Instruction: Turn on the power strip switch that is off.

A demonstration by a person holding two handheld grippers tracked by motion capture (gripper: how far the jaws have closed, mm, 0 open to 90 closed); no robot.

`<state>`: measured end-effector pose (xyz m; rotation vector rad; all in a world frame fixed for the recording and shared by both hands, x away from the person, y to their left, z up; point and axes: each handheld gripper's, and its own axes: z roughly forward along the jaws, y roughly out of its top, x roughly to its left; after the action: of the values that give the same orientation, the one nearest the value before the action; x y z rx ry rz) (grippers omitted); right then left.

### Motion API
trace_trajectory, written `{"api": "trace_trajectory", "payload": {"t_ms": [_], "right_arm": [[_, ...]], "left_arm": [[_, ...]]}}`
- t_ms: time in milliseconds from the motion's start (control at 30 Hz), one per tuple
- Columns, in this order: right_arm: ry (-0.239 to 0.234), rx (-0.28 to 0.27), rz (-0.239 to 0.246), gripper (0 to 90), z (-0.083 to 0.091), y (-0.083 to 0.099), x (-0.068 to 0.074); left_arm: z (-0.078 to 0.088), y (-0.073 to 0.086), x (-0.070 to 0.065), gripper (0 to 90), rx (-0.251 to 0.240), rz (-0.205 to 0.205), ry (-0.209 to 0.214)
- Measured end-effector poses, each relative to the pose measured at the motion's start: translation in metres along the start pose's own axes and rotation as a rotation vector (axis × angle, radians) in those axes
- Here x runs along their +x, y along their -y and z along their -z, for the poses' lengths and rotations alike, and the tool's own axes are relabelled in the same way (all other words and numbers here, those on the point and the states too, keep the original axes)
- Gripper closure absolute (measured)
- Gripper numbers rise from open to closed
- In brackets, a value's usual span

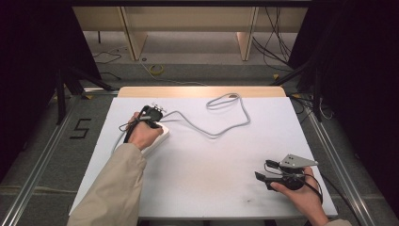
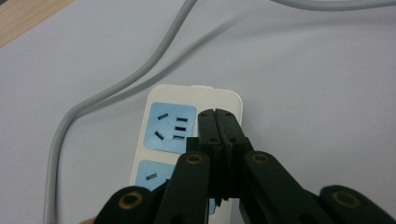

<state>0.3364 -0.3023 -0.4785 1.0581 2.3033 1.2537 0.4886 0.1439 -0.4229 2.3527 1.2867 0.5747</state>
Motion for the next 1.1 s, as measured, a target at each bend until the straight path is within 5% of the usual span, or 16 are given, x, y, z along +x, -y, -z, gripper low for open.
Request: {"api": "trace_trajectory", "payload": {"t_ms": [1100], "right_arm": [[0.0,0.0,0.003,31.8,0.0,0.0,0.0]], "left_arm": [[-0.014,-0.008,0.001,89.8,0.033,-0.008,-0.002]]}}
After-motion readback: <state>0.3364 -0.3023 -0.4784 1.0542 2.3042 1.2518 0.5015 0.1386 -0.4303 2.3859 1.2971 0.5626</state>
